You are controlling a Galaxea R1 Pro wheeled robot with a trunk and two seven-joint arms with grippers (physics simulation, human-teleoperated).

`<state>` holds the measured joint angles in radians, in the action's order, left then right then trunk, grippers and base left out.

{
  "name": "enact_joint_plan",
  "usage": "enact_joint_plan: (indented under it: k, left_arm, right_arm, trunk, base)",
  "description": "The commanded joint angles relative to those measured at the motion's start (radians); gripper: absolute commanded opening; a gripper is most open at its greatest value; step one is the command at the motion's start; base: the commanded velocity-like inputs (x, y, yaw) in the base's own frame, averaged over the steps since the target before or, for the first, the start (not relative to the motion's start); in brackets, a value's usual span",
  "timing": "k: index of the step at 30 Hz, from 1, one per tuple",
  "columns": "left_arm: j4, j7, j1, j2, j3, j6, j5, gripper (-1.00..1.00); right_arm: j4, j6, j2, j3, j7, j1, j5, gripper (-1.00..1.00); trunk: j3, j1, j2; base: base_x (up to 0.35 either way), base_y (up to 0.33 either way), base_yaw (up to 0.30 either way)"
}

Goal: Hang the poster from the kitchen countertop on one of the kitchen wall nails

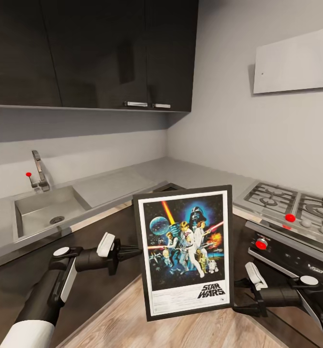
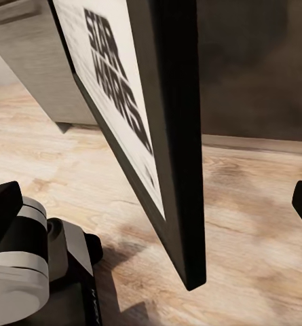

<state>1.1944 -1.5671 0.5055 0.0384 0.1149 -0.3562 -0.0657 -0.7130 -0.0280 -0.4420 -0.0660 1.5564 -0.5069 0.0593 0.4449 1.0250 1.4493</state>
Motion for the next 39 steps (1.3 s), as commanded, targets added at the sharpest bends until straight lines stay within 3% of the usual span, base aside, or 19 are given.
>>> enact_joint_plan:
  k: [1, 39]
  left_arm:
    - [0.000, -0.004, 0.001, 0.000, 0.000, -0.007, 0.000, -1.00]
    - [0.001, -0.004, 0.001, -0.001, -0.006, -0.007, 0.000, -1.00]
  right_arm:
    - [0.000, -0.003, -0.001, -0.005, 0.001, -0.001, 0.006, 1.00]
    - [0.001, -0.003, 0.000, -0.006, -0.001, -0.001, 0.006, 1.00]
  trunk:
    - [0.001, 0.000, 0.001]
    - [0.001, 0.000, 0.001]
  base:
    - [0.000, 0.000, 0.000]
    - [0.000, 0.000, 0.000]
